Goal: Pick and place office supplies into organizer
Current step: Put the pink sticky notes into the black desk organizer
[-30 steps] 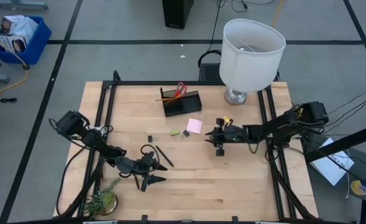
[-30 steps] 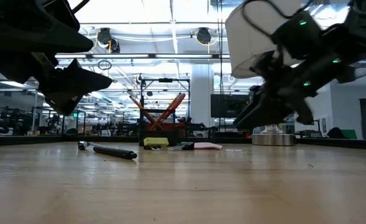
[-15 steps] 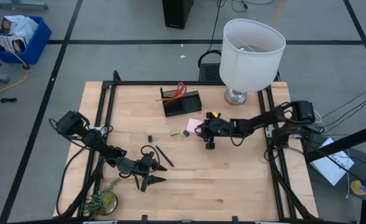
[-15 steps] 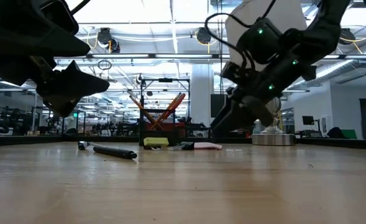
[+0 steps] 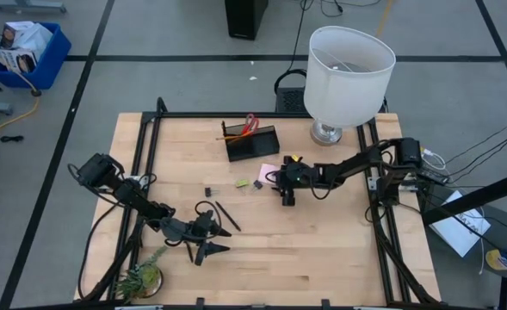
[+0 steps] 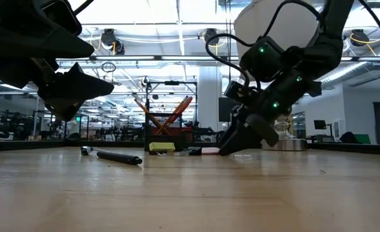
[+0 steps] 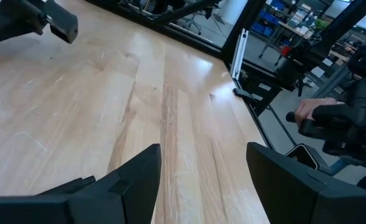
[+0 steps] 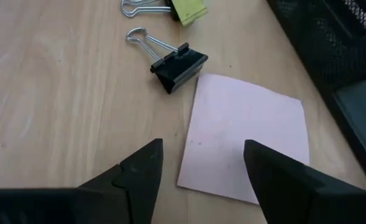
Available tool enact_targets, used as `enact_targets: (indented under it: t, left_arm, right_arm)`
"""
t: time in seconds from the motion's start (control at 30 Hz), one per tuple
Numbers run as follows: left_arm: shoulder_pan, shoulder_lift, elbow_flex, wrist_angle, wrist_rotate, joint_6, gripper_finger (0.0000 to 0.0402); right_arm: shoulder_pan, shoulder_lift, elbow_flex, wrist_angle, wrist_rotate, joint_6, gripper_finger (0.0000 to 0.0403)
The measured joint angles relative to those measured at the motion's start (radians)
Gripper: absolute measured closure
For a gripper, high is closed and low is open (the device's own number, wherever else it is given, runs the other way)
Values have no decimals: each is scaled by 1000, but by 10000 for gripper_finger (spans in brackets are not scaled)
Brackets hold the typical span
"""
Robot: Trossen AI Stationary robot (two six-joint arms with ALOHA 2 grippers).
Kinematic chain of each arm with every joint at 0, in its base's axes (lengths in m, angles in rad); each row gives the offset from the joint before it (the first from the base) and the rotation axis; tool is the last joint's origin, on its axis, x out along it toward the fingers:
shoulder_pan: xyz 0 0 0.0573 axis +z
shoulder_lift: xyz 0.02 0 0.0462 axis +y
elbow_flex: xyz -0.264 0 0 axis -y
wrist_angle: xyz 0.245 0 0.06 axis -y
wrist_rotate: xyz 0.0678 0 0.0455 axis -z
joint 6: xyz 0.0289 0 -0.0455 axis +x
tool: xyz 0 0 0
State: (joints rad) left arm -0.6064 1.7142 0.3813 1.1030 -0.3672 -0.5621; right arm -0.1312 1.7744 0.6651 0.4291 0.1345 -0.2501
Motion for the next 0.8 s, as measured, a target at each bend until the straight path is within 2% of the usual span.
enact_targets:
  t: [0.1, 0.3, 0.6, 0.8]
  left_arm:
    - [0, 0, 0, 0, 0, -3, 158]
    - [0, 0, 0, 11, 0, -9, 158]
    - [0, 0, 0, 16, -1, -10, 158]
    - [0, 0, 0, 16, -1, -19, 158]
  right_arm:
    - [-26, 0, 1, -28, -35, 26, 198]
    - [-46, 0, 1, -58, -18, 55, 246]
    - [-34, 6, 0, -126, -14, 96, 388]
    - [33, 40, -2, -119, 33, 158, 401]
